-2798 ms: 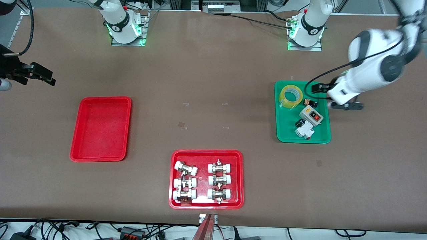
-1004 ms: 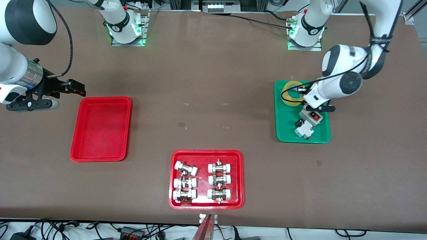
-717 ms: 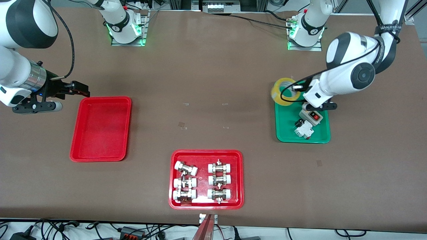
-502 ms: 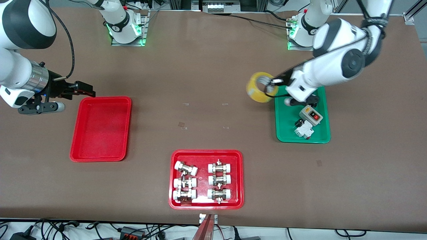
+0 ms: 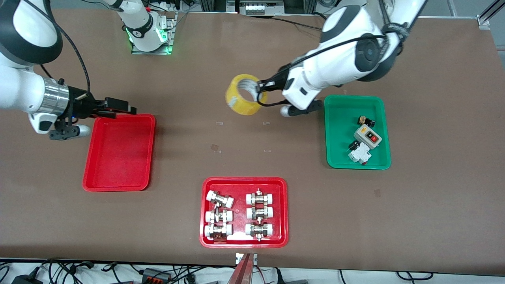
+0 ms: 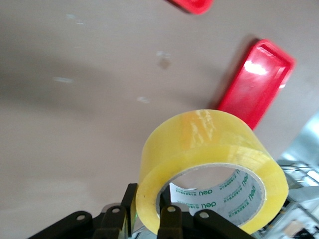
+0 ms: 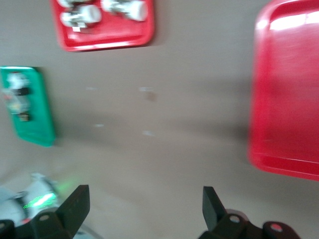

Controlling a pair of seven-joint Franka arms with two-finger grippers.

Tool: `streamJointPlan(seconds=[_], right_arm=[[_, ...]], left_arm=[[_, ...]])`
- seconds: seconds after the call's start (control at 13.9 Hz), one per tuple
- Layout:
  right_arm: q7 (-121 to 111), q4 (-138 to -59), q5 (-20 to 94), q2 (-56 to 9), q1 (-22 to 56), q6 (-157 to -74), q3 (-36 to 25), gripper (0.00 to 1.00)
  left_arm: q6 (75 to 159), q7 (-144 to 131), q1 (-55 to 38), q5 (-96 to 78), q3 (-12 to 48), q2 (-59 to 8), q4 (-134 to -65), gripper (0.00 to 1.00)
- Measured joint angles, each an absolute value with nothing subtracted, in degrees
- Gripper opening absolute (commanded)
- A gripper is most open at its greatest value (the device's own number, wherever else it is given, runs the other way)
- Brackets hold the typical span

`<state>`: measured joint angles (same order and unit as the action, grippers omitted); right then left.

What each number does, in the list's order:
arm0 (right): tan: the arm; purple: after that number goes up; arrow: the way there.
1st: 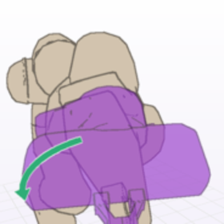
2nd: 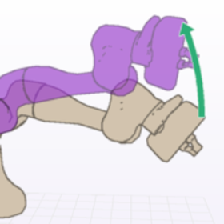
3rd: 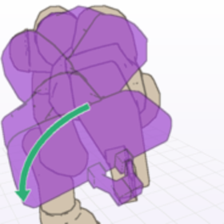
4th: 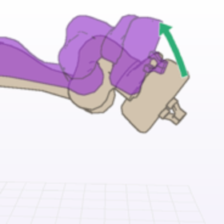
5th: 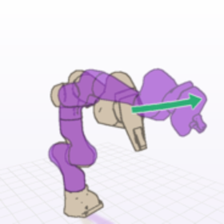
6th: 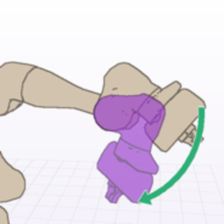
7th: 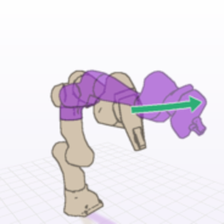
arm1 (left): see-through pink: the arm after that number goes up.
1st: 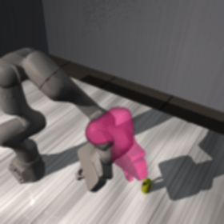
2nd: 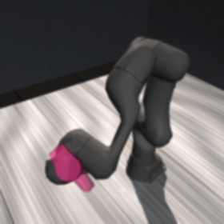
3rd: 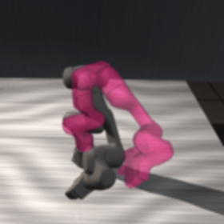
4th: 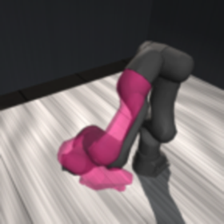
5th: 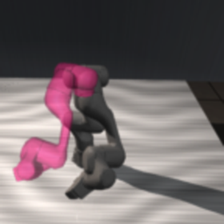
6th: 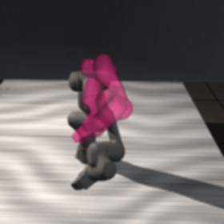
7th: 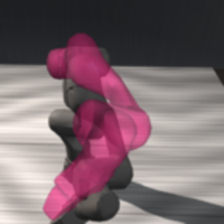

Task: Left arm passes tape to right arm into tray
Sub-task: 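Lift the tape with the left gripper while the right gripper approaches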

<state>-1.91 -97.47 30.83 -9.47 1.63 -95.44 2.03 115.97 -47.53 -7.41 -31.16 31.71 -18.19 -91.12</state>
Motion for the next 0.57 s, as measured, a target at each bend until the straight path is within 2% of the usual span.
streamJointPlan(seconds=[0.57], right_arm=[[-5.89,-96.56,52.6,-10.98,5.17,-92.46,2.19,1.0]], left_arm=[[117.95,-48.2,-7.29,-32.79,31.56,-19.22,-90.81,0.07]])
